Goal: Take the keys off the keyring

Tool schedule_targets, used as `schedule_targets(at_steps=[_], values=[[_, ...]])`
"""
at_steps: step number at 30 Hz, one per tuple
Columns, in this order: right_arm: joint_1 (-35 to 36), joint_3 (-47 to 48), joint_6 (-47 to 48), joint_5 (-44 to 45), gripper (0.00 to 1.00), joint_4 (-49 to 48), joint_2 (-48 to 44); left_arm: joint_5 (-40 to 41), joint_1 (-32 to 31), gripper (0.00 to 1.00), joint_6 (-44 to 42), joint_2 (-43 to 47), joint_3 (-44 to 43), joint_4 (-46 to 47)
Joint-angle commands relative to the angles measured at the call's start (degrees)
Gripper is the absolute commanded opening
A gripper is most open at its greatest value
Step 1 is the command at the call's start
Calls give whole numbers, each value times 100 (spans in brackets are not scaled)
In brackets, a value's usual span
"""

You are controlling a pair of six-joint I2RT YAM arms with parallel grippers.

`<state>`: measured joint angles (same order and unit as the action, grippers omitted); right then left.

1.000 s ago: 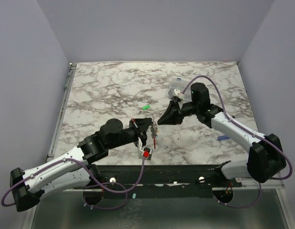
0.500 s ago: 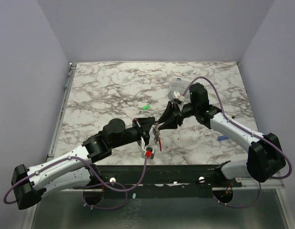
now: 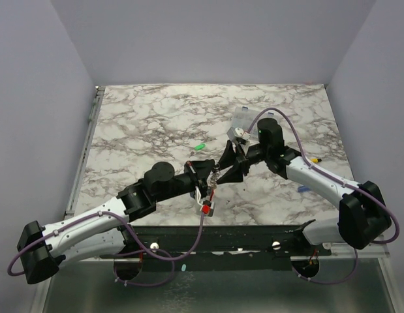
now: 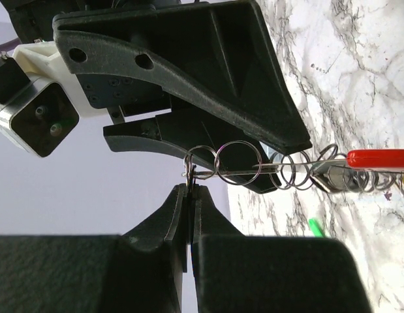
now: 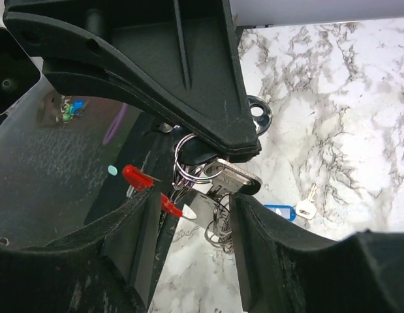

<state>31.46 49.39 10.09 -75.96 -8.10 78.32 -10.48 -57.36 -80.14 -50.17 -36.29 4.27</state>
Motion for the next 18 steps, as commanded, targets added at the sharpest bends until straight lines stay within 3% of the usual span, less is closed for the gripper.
schedule_targets(at_steps=[1, 11, 18], values=[[38, -154, -223, 1, 55, -307, -108, -205, 78, 0, 163, -13, 70, 453], [41, -43, 41, -195, 54, 126, -181, -233, 224, 0, 217, 59, 151, 511], [17, 77, 703, 144, 53, 1370, -264, -206, 446, 0, 400, 43, 153, 652]])
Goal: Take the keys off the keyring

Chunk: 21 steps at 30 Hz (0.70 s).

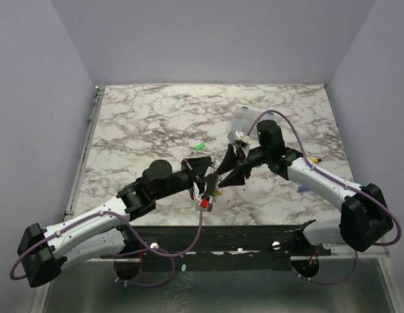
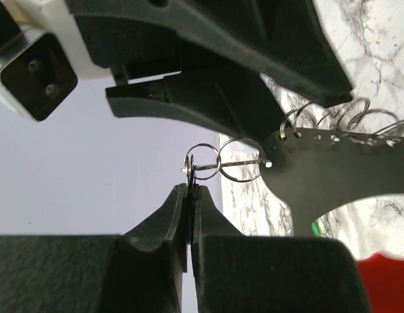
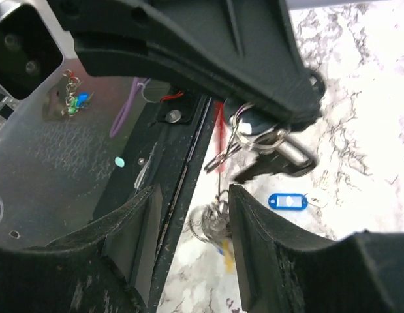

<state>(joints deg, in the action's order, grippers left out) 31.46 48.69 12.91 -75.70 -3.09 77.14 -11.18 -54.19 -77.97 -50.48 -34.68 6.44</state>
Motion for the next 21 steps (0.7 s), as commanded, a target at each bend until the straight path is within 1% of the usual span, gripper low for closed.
schedule_targets(at_steps=[1, 6, 10, 15, 17, 21], values=[[11, 153, 467, 120, 53, 926, -155, -143, 162, 0, 206, 66, 2, 472], [2, 221, 582, 55, 52, 1139, -201, -274, 263, 0, 276, 76, 33, 521], [-106, 327, 631, 220, 41, 1008, -234, -497, 262, 0, 146, 209, 96, 384], [-280, 481, 395, 666, 35, 513, -200, -643, 260, 0, 2, 247, 154, 319], [-282, 533, 316, 727, 35, 396, -192, -663, 261, 0, 49, 205, 112, 308], [-275, 525, 144, 358, 35, 107, -157, -705, 258, 0, 100, 127, 11, 288]])
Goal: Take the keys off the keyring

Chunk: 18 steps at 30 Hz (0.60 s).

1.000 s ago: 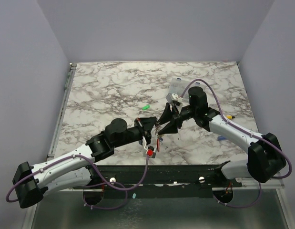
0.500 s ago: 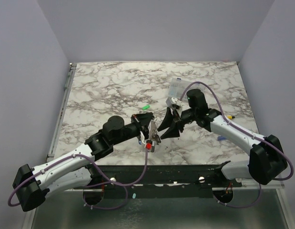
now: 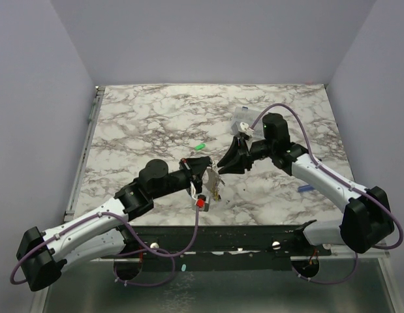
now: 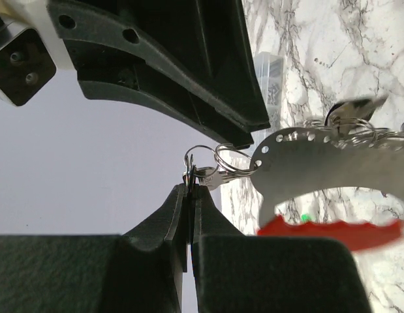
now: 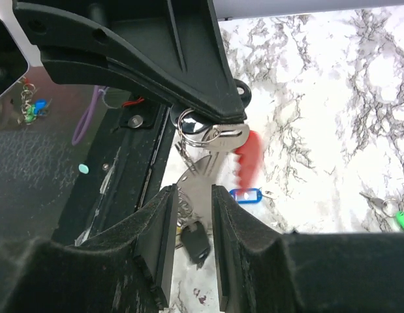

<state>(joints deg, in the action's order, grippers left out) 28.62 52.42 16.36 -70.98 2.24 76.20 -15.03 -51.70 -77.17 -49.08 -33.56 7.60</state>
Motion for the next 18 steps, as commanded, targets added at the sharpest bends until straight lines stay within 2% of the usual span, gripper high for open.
schedule_targets(at_steps=[1, 8, 10, 13, 18], values=[[9, 148, -208, -178, 36, -457, -55, -329, 14, 0, 7, -14, -106, 168], [32, 145, -201, -471, 37, -634, -5, -398, 4, 0, -9, 4, -68, 139], [95, 217, 185, -602, 38, -289, -17, -350, 10, 0, 12, -11, -76, 140], [265, 392, 1114, -550, 39, 850, -27, -332, 11, 0, 60, -44, -110, 139], [315, 357, 1115, -452, 37, 805, -27, -359, 8, 0, 61, -84, -124, 138]])
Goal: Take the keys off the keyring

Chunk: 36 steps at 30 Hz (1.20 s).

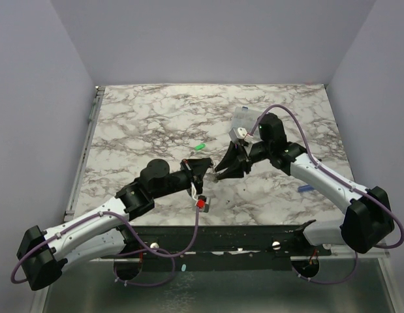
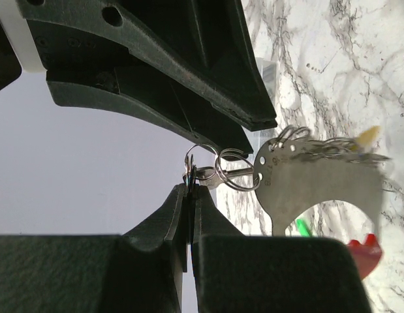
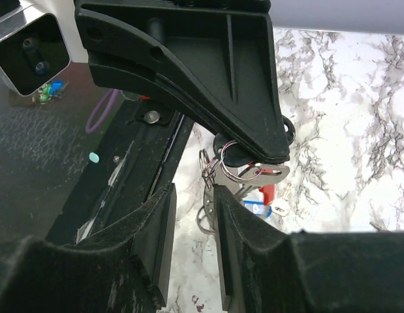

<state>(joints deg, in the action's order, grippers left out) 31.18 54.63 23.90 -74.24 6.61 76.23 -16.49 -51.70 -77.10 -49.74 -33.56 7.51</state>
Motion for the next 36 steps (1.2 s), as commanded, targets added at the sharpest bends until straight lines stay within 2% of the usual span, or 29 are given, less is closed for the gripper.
schedule_targets(at_steps=[1, 10, 17, 21, 29, 36], values=[[61, 140, 330, -131, 35, 343, -29, -208, 10, 0, 55, -19, -124, 146], [63, 17, -287, 85, 36, -309, -20, -299, 3, 0, 84, 11, -142, 93], [63, -56, -277, 212, 12, -356, -29, -144, 4, 0, 344, 33, -225, 45], [64, -43, -106, 306, 1, -171, -61, 95, 4, 0, 541, 107, -233, 13], [31, 198, -81, 743, 1, 324, -169, 366, 7, 0, 401, 806, 148, -542], [-9, 264, -595, 835, 1, -8, -96, 130, 4, 0, -497, 1409, 833, -718]])
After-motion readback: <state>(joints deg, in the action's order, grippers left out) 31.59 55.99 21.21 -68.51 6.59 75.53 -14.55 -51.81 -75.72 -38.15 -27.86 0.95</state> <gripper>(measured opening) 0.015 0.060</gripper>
